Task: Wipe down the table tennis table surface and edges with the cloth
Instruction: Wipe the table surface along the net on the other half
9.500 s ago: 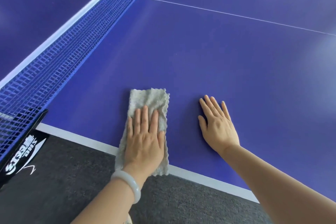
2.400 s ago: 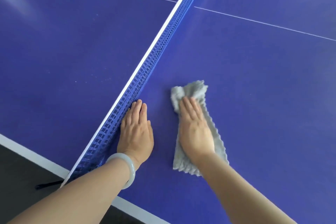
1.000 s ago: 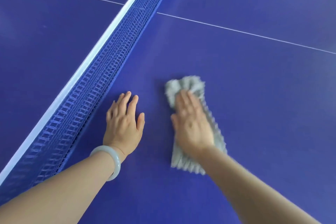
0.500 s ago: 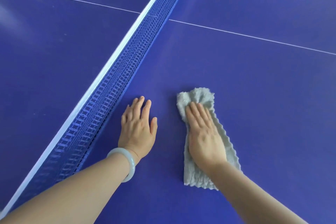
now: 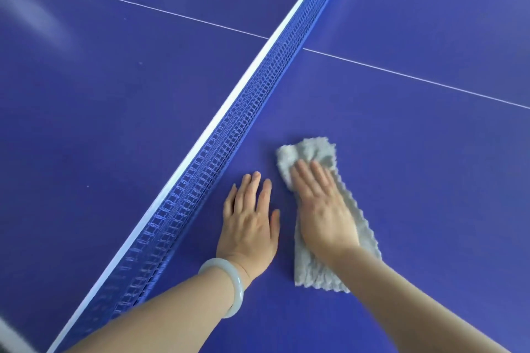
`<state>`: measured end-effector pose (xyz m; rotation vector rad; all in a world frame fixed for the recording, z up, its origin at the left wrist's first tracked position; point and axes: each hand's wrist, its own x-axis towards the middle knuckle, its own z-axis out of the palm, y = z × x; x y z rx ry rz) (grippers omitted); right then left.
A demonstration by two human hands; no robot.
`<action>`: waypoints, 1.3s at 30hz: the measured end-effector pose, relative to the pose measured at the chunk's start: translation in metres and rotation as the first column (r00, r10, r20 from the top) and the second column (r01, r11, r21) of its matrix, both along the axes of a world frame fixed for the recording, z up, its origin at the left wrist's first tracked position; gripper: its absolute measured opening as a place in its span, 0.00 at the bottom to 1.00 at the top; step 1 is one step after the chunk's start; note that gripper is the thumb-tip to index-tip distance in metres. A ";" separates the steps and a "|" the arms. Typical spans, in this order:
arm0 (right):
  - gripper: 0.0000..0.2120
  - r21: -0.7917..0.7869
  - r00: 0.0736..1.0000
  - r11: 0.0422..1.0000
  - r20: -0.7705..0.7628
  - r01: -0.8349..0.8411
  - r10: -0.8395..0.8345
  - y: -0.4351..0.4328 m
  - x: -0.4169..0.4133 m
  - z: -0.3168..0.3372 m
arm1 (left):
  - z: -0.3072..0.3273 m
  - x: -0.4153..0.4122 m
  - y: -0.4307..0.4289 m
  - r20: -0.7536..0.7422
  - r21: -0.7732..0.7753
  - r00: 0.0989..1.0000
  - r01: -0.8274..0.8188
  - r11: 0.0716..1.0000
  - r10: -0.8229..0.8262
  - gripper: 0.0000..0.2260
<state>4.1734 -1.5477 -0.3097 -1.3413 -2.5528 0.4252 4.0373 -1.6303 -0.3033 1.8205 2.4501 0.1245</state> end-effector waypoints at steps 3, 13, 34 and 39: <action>0.27 -0.017 0.924 0.925 0.038 -0.380 0.380 -0.017 -0.007 0.001 | 0.001 -0.001 0.000 0.066 -0.007 0.998 -0.023 1.000 0.023 0.26; 0.25 -0.043 0.989 0.988 0.031 0.146 -0.145 0.094 -0.009 0.006 | 0.007 -0.013 0.000 0.176 0.083 0.983 0.027 0.996 -0.042 0.23; 0.24 0.007 1.000 1.000 0.027 0.008 -0.008 0.197 -0.059 0.008 | 0.000 -0.053 0.080 0.116 0.081 0.991 -0.078 0.994 0.069 0.24; 0.23 0.016 0.953 0.953 0.023 -0.302 0.301 0.170 -0.107 -0.002 | 0.002 -0.054 0.080 0.032 0.072 0.998 -0.061 0.996 0.058 0.23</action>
